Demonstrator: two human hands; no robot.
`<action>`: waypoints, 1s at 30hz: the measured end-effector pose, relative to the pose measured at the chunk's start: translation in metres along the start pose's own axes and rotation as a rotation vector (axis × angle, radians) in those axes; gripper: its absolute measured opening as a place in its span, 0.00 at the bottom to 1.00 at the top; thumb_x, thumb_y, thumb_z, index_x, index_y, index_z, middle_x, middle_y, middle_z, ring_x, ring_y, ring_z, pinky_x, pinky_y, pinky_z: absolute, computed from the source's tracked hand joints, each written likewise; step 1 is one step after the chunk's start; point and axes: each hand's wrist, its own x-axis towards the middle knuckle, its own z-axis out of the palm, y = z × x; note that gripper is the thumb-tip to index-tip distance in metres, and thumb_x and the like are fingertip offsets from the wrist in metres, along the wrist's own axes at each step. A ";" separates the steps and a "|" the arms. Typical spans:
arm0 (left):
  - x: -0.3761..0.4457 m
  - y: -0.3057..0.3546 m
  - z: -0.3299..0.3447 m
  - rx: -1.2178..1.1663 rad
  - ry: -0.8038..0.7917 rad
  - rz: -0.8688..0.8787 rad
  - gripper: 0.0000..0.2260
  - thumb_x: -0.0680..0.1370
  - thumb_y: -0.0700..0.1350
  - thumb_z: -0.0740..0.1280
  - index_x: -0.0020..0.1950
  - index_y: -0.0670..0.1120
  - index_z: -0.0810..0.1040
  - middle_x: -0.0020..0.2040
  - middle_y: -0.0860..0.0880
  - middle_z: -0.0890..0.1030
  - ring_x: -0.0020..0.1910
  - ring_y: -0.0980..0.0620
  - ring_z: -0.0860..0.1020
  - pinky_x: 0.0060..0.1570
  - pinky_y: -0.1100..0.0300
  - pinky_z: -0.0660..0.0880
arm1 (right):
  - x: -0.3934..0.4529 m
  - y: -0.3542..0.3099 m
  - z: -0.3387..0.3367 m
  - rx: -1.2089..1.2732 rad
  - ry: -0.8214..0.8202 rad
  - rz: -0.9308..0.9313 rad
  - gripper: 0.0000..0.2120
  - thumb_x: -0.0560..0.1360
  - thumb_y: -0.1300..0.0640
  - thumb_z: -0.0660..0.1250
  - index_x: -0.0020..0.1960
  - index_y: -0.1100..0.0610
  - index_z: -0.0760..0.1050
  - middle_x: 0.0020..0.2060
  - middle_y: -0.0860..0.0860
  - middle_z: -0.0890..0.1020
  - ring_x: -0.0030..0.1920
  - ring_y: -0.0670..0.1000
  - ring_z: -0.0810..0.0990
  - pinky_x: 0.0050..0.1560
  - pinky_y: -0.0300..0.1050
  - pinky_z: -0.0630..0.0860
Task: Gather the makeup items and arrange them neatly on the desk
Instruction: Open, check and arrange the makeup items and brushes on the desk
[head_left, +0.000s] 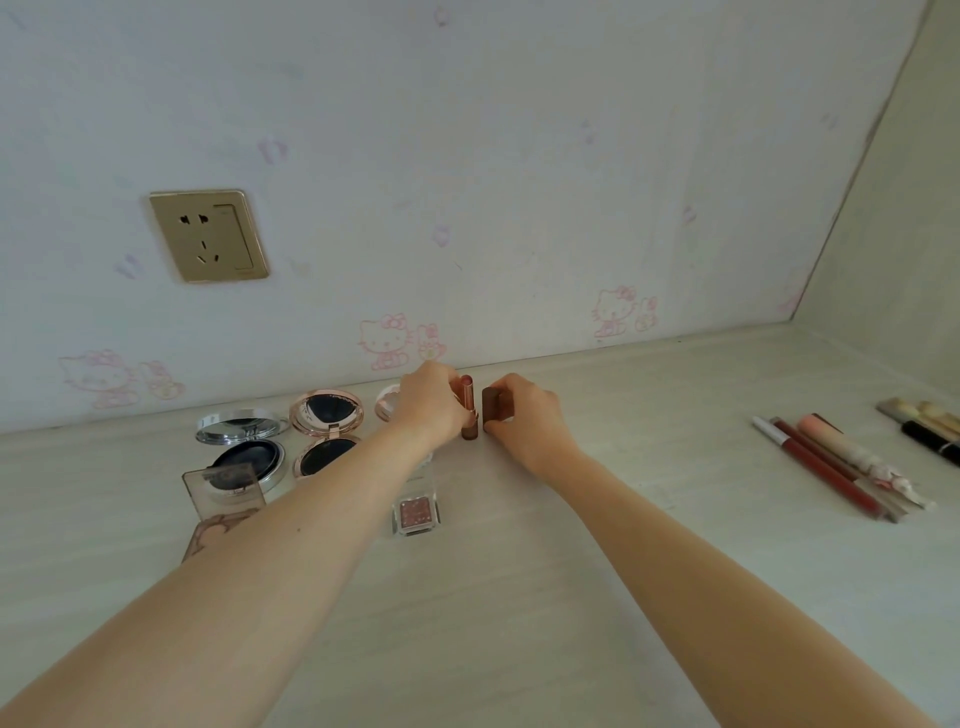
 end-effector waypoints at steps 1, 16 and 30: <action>0.000 0.000 0.000 0.000 0.001 0.000 0.07 0.70 0.40 0.73 0.47 0.44 0.81 0.47 0.47 0.84 0.44 0.51 0.76 0.29 0.66 0.59 | 0.000 0.000 0.000 -0.009 0.000 -0.005 0.12 0.70 0.67 0.67 0.49 0.54 0.75 0.43 0.52 0.83 0.46 0.51 0.80 0.48 0.39 0.76; 0.000 -0.002 0.000 0.003 0.009 -0.009 0.10 0.68 0.39 0.73 0.49 0.44 0.82 0.47 0.48 0.83 0.43 0.52 0.75 0.28 0.67 0.59 | -0.005 0.003 0.000 -0.020 -0.010 0.002 0.16 0.71 0.65 0.67 0.58 0.56 0.75 0.50 0.51 0.81 0.51 0.50 0.80 0.50 0.35 0.72; -0.026 0.003 -0.014 0.022 0.159 0.130 0.11 0.77 0.40 0.62 0.59 0.41 0.73 0.53 0.42 0.77 0.52 0.42 0.77 0.55 0.44 0.75 | -0.053 0.000 -0.043 -0.335 -0.033 -0.057 0.20 0.79 0.59 0.61 0.70 0.59 0.66 0.65 0.53 0.74 0.65 0.54 0.71 0.63 0.47 0.70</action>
